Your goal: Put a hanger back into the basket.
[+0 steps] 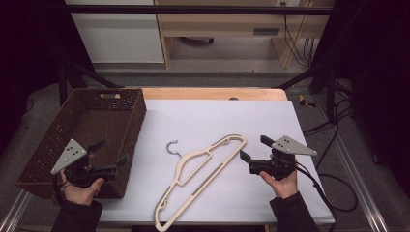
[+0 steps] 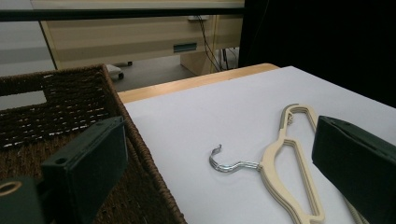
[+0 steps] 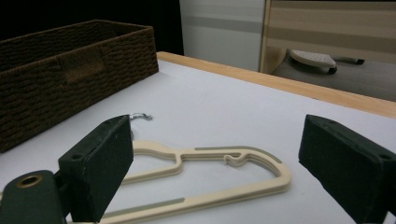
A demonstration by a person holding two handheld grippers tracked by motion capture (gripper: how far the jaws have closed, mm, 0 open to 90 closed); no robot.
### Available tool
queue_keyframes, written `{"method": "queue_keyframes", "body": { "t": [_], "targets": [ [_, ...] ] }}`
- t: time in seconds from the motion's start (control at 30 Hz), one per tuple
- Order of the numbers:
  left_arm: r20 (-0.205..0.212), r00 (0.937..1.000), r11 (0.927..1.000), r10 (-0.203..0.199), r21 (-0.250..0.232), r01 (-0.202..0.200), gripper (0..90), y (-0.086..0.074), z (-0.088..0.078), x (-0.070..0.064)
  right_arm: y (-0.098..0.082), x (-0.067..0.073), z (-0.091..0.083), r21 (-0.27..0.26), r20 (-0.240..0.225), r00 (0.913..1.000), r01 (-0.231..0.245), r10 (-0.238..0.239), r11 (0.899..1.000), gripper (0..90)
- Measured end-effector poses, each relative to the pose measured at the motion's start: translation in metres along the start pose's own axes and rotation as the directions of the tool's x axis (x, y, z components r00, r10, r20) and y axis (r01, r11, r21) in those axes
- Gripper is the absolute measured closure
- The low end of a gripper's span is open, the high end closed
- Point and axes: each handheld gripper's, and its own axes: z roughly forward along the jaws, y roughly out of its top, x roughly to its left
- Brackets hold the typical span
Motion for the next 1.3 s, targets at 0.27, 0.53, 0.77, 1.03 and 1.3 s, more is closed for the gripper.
{"method": "queue_keyframes", "body": {
  "t": [0.27, 0.53, 0.77, 1.03, 1.3],
  "targets": [
    [-0.007, 1.0000, 1.0000, -0.006, -0.007, 0.006, 3.3, 0.000, -0.003, 0.004, 0.009, 0.007, 0.025, 0.022, -0.015, 0.9999, -0.003, 0.003, 1.000, 14.5],
    [-0.007, 1.0000, 1.0000, -0.006, -0.005, 0.005, 3.3, 0.000, -0.002, 0.005, 0.021, 0.026, 0.060, 0.047, -0.042, 0.9987, 0.031, -0.029, 0.998, 19.3],
    [-0.008, 0.9999, 0.9999, -0.009, -0.008, 0.009, 3.3, 0.000, -0.004, 0.006, 0.023, 0.046, 0.099, 0.106, -0.089, 0.9942, 0.070, -0.061, 0.992, 24.4],
    [-0.016, 0.9998, 0.9999, -0.013, -0.004, 0.012, 3.3, -0.001, -0.003, 0.009, 0.021, 0.063, 0.135, 0.135, -0.128, 0.9905, 0.067, -0.049, 0.989, 32.1],
    [-0.015, 0.9998, 0.9999, -0.011, -0.007, 0.011, 3.4, -0.001, -0.004, 0.008, 0.015, 0.075, 0.162, 0.186, -0.146, 0.9867, 0.097, -0.071, 0.978, 34.3]
  ]
}}
